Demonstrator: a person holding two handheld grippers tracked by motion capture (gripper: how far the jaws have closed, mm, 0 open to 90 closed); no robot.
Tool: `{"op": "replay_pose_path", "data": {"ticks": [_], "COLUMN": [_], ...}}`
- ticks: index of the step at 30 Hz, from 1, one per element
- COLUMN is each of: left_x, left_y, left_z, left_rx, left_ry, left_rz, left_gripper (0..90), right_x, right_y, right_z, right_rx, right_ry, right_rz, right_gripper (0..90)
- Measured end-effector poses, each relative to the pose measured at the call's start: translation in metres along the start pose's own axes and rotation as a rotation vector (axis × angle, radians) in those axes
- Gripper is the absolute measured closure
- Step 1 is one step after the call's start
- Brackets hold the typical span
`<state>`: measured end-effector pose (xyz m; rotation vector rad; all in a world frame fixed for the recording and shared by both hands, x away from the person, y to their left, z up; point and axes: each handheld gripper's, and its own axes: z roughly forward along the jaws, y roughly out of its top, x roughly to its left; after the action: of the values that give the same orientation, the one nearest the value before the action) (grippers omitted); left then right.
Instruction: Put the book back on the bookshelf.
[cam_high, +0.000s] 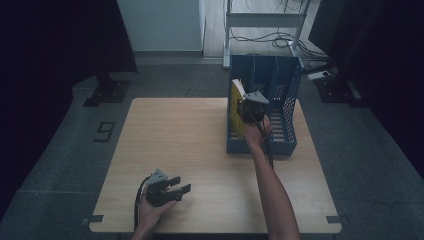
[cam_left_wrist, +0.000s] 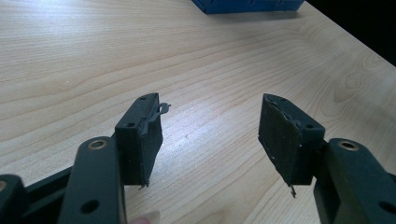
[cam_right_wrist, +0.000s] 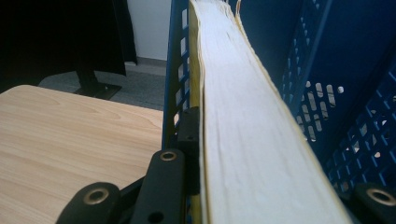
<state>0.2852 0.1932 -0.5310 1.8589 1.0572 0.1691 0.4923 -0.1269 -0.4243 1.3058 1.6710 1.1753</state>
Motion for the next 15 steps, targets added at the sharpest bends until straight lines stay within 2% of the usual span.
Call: {"op": "replay_pose_path", "data": {"ticks": [9,15], "left_x": [0.0016,0.0024], "left_y": [-0.0001,-0.0002], "left_z": [-0.0013,-0.0016], "left_rx": [-0.004,-0.005], "left_ry": [0.003,0.004], "left_rz": [-0.005,-0.007], "left_gripper": [39.5,39.5], "right_x": [0.001,0.0038], "right_y": [0.0039,0.0098], "right_z": [0.0016,0.0043], "right_rx": [-0.031,-0.042], "right_ry": [-0.038,-0.044], "right_rz": [0.016,0.02], "right_gripper": [74.7,74.6]}}
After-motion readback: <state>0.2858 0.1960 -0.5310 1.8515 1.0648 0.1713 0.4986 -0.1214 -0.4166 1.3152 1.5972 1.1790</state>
